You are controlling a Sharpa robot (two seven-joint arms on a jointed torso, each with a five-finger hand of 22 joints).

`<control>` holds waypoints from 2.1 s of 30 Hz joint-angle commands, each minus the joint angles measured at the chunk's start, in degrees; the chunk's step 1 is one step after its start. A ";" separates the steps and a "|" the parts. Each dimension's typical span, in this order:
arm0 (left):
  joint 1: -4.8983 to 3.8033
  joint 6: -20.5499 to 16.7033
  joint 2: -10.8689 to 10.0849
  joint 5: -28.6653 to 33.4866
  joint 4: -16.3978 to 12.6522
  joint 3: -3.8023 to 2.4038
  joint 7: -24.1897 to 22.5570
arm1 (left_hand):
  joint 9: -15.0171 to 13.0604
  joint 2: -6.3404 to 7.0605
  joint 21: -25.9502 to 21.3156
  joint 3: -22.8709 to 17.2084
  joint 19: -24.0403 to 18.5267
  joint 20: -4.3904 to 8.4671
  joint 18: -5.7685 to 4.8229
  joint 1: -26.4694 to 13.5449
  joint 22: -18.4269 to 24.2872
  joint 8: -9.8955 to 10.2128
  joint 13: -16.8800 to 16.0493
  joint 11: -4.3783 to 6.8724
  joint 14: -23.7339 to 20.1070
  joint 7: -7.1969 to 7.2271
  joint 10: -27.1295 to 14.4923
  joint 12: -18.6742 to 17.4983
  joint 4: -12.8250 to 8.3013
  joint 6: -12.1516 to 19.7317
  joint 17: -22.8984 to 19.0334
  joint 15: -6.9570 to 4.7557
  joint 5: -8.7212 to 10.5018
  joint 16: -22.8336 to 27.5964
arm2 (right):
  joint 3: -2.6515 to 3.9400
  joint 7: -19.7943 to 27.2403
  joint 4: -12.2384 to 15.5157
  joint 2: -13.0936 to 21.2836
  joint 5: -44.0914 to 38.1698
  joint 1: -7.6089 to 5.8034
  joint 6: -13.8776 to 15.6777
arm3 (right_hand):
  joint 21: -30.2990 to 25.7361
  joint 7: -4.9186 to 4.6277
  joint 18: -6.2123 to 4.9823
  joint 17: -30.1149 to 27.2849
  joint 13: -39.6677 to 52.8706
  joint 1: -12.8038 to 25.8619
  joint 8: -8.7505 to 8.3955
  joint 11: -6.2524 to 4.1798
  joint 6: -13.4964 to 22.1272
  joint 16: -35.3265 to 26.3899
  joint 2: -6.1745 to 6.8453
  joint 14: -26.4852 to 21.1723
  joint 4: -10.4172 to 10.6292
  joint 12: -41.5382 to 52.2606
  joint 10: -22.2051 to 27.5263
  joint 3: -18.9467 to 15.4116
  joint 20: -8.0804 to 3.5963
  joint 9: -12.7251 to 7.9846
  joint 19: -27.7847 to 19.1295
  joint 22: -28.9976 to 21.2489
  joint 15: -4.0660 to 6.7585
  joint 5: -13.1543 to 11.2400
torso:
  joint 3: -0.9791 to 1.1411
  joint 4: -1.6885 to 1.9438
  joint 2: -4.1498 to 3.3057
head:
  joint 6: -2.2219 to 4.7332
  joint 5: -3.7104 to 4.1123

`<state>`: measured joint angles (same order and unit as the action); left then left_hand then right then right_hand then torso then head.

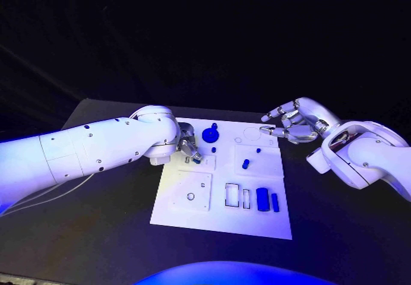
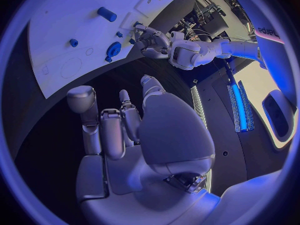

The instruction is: Assemble the parts on the task board

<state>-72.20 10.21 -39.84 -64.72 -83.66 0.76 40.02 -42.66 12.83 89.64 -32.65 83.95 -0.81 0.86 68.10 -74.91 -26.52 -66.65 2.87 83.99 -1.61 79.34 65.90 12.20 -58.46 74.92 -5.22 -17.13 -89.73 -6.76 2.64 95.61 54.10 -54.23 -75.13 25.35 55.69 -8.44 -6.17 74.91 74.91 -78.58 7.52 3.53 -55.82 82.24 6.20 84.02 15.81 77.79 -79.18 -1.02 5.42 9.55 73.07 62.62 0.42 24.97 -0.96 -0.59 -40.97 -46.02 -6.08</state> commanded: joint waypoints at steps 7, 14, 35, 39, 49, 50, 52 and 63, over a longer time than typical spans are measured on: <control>0.13 1.61 0.33 -0.51 0.06 0.11 2.42 | -0.22 -0.56 0.36 1.81 6.05 0.55 -0.86 -1.65 -15.09 -0.28 -0.16 0.00 6.01 0.64 0.68 0.45 0.71 -1.28 15.08 -0.59 0.28 -0.27 | 0.00 0.34 0.08 0.02 -0.28 0.05 -0.77 | -0.20 0.20 -1.10 1.79 2.32 0.31 0.34 -0.06 0.10 -0.29 -0.41 2.69 0.00 -0.04 0.30 -0.18 -0.03 0.07 -0.04 -0.05 0.33 0.39 | -0.02 0.05 0.04 | -0.11 -0.02; 0.13 1.74 0.35 -0.71 0.10 0.11 2.49 | -0.36 -0.82 0.36 3.11 6.05 0.61 -0.86 -2.40 -15.09 -0.28 -0.49 0.06 6.01 0.72 0.91 0.81 1.30 -1.58 15.08 -0.65 0.38 -0.27 | 0.00 0.36 0.08 0.05 -0.28 0.05 -0.87 | -0.20 0.20 -1.09 1.72 2.28 0.33 0.36 -0.07 0.09 -0.34 -0.42 2.67 0.01 -0.07 0.32 -0.20 -0.03 0.07 -0.02 -0.04 0.33 0.39 | -0.03 0.02 0.04 | -0.23 -0.06; 0.12 1.44 0.48 -0.89 0.33 0.10 2.55 | -0.85 -1.62 0.36 8.60 6.05 0.71 -0.86 -4.16 -15.09 -0.24 -0.87 0.11 6.01 0.79 1.16 1.26 3.42 -2.08 15.08 -0.71 0.43 -0.27 | 0.00 0.54 0.11 0.14 -0.16 0.05 -0.95 | -0.61 0.21 -1.16 1.52 2.17 0.66 0.43 -0.06 0.12 -0.50 -0.31 2.63 0.15 -0.14 0.40 -0.42 -0.04 0.07 -0.13 -0.31 0.34 0.36 | -0.01 0.06 0.02 | -0.31 0.02; 0.12 1.47 0.56 -0.89 0.46 0.10 2.56 | -0.98 -1.83 0.36 10.79 6.05 0.71 -0.86 -4.43 -15.09 -0.17 -0.96 0.10 6.01 0.78 1.18 1.36 3.97 -2.14 15.08 -0.71 0.42 -0.27 | 0.00 0.56 0.08 0.14 -0.15 0.06 -0.96 | -0.61 0.21 -1.16 1.52 2.17 0.66 0.43 -0.06 0.12 -0.50 -0.31 2.63 0.15 -0.14 0.40 -0.42 -0.04 0.07 -0.13 -0.31 0.34 0.36 | -0.01 0.03 0.04 | -0.34 0.08; 0.12 0.81 0.64 -0.90 0.61 0.10 2.55 | -1.08 -2.54 0.36 13.73 6.05 0.69 -0.86 -5.12 -15.09 -0.01 -1.08 0.04 6.01 0.70 1.18 1.49 4.36 -2.21 15.08 -0.66 0.42 -0.27 | 0.00 0.55 0.10 0.22 -0.15 0.06 -0.97 | -0.74 0.21 -1.18 1.50 2.17 0.75 0.44 -0.06 0.15 -0.52 -0.28 2.62 0.18 -0.14 0.39 -0.49 -0.04 0.06 -0.18 -0.40 0.34 0.36 | -0.05 0.05 0.06 | -0.25 0.18; 0.12 0.74 0.64 -0.91 0.62 0.10 2.55 | -1.10 -2.65 0.36 14.19 6.05 0.69 -0.86 -5.26 -15.09 0.02 -1.11 0.02 6.01 0.69 1.18 1.51 4.36 -2.21 15.08 -0.66 0.41 -0.27 | 0.00 0.55 0.10 0.23 -0.15 0.06 -0.98 | -0.74 0.21 -1.18 1.50 2.17 0.75 0.44 -0.06 0.15 -0.52 -0.28 2.62 0.18 -0.14 0.39 -0.49 -0.04 0.06 -0.18 -0.40 0.34 0.36 | -0.08 0.06 0.08 | -0.25 0.17; 0.12 0.60 0.65 -0.91 0.64 0.10 2.54 | -1.11 -2.86 0.36 14.89 6.05 0.68 -0.86 -5.50 -15.09 0.06 -1.13 0.01 6.01 0.67 1.18 1.54 4.38 -2.22 15.08 -0.65 0.40 -0.27 | 0.00 0.55 0.10 0.24 -0.15 0.06 -0.99 | -0.76 0.21 -1.18 1.48 2.15 0.77 0.44 -0.06 0.16 -0.54 -0.27 2.61 0.19 -0.15 0.41 -0.50 -0.04 0.06 -0.18 -0.41 0.34 0.36 | -0.06 0.07 0.09 | -0.21 0.16; 0.13 -0.29 0.67 -0.63 0.65 0.09 2.49 | -1.24 -3.80 0.36 19.84 6.05 0.63 -0.86 -7.35 -15.09 0.28 -1.37 -0.06 6.01 0.62 1.23 1.81 4.46 -2.37 15.08 -0.57 0.41 -0.27 | 0.00 0.56 0.06 0.27 -0.15 0.11 -1.07 | -0.95 0.20 -1.20 1.38 2.16 0.98 0.46 -0.05 0.21 -0.61 -0.24 2.59 0.28 -0.14 0.39 -0.63 -0.05 0.06 -0.23 -0.52 0.33 0.36 | -0.06 0.07 0.08 | -0.20 0.18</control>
<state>-72.08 10.50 -39.31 -65.47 -82.94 0.88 40.02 -43.84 8.96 89.64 -12.89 83.95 -0.41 0.86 61.09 -74.90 -26.57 -67.97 2.85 83.98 -0.80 80.13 67.42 16.68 -60.50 74.90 -5.63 -16.95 -89.73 -6.76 2.71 95.64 54.37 -54.22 -75.07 25.08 55.13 -8.44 -6.77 74.93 74.93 -78.34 7.73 3.53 -55.82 82.02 5.96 84.03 16.15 77.79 -79.18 -1.35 5.42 9.52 73.07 62.16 0.42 24.97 -1.02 -0.53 -40.87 -46.20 -5.93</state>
